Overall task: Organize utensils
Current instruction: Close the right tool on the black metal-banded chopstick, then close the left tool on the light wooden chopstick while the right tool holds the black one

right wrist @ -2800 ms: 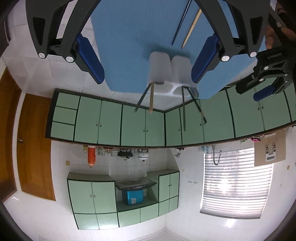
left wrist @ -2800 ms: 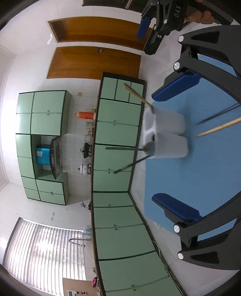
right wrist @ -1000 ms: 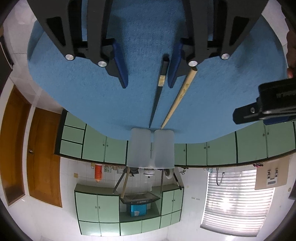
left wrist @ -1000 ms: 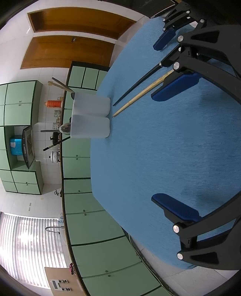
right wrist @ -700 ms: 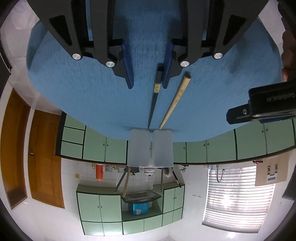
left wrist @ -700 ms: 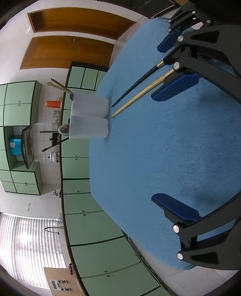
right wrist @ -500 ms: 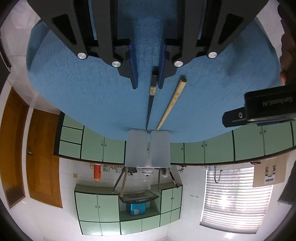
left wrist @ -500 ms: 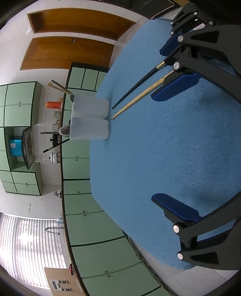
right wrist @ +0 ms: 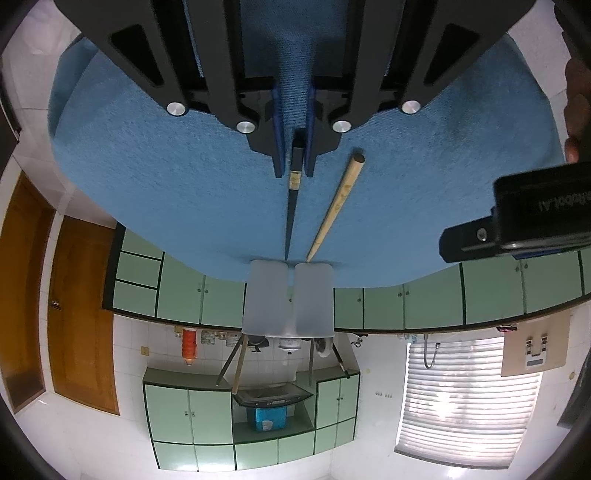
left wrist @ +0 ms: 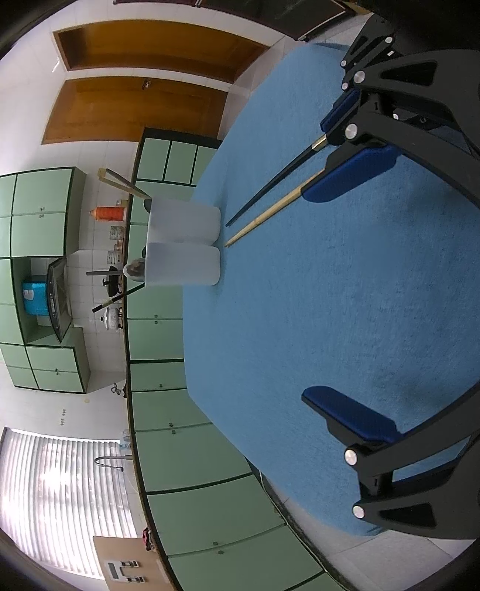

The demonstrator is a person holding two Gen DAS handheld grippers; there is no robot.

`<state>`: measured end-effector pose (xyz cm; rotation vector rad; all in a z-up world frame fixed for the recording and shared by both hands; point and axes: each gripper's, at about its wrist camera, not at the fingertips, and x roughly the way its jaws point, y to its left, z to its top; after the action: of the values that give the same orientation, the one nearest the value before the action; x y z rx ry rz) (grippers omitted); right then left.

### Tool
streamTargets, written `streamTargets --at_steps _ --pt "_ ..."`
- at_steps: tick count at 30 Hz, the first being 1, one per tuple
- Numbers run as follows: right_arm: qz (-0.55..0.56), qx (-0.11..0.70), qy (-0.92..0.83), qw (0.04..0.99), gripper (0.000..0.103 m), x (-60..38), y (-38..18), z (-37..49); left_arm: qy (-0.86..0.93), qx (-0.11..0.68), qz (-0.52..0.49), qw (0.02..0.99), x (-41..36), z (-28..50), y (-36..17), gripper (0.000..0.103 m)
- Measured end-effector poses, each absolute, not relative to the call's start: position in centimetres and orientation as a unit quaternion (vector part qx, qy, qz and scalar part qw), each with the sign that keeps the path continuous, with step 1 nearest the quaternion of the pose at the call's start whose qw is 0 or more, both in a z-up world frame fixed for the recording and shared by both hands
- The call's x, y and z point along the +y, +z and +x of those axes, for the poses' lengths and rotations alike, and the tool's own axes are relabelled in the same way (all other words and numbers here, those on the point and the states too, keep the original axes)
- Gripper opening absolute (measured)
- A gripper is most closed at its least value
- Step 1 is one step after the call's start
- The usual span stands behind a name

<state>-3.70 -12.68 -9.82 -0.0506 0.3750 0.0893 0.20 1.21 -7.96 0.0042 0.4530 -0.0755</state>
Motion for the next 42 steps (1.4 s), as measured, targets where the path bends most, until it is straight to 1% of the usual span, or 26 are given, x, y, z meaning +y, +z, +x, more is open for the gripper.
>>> streamTargets --at_steps 10,14,28,29,30,32,34,35,36,40,42 --pt "-0.022 0.185 0.040 0.982 0.006 -13.0 -9.7 -3.9 -0.038 0.230 0.000 0.972 0.8 0.3 -8.0 0.097" --pt "0.003 0.190 0.019 0.982 0.006 -14.2 -9.6 -4.0 -0.042 0.232 0.001 0.972 0.2 0.4 -8.1 0.097" --pt "0.044 0.186 -0.023 0.981 0.006 -18.7 -9.0 -4.6 -0.082 0.260 -0.001 0.962 -4.4 1.6 -9.8 0.096" --pt "0.045 0.185 -0.024 0.981 0.006 -18.9 -8.9 -4.6 -0.084 0.263 0.001 0.961 -4.9 1.6 -10.0 0.093" --pt "0.045 0.185 -0.024 0.981 0.006 -19.2 -8.9 -4.6 -0.086 0.265 0.004 0.960 -5.2 1.7 -10.2 0.087" --pt "0.044 0.183 -0.027 0.982 0.006 -19.4 -8.8 -4.7 -0.092 0.274 0.009 0.957 -5.8 1.9 -10.5 0.079" --pt "0.044 0.181 -0.030 0.982 0.006 -19.7 -8.8 -4.9 -0.093 0.279 0.011 0.956 -6.4 2.0 -10.8 0.077" --pt "0.044 0.179 -0.032 0.982 0.006 -19.8 -8.8 -5.0 -0.090 0.276 0.014 0.957 -6.6 2.0 -10.9 0.074" --pt "0.046 0.178 -0.034 0.982 0.006 -20.0 -8.8 -5.0 -0.090 0.275 0.016 0.957 -6.8 2.0 -10.9 0.068" --pt "0.051 0.179 -0.034 0.982 0.006 -20.4 -9.0 -5.1 -0.088 0.275 0.018 0.957 -7.4 2.0 -11.0 0.054" --pt "0.052 0.179 -0.033 0.982 0.006 -20.5 -9.0 -5.2 -0.090 0.275 0.018 0.957 -7.7 1.9 -11.0 0.045"
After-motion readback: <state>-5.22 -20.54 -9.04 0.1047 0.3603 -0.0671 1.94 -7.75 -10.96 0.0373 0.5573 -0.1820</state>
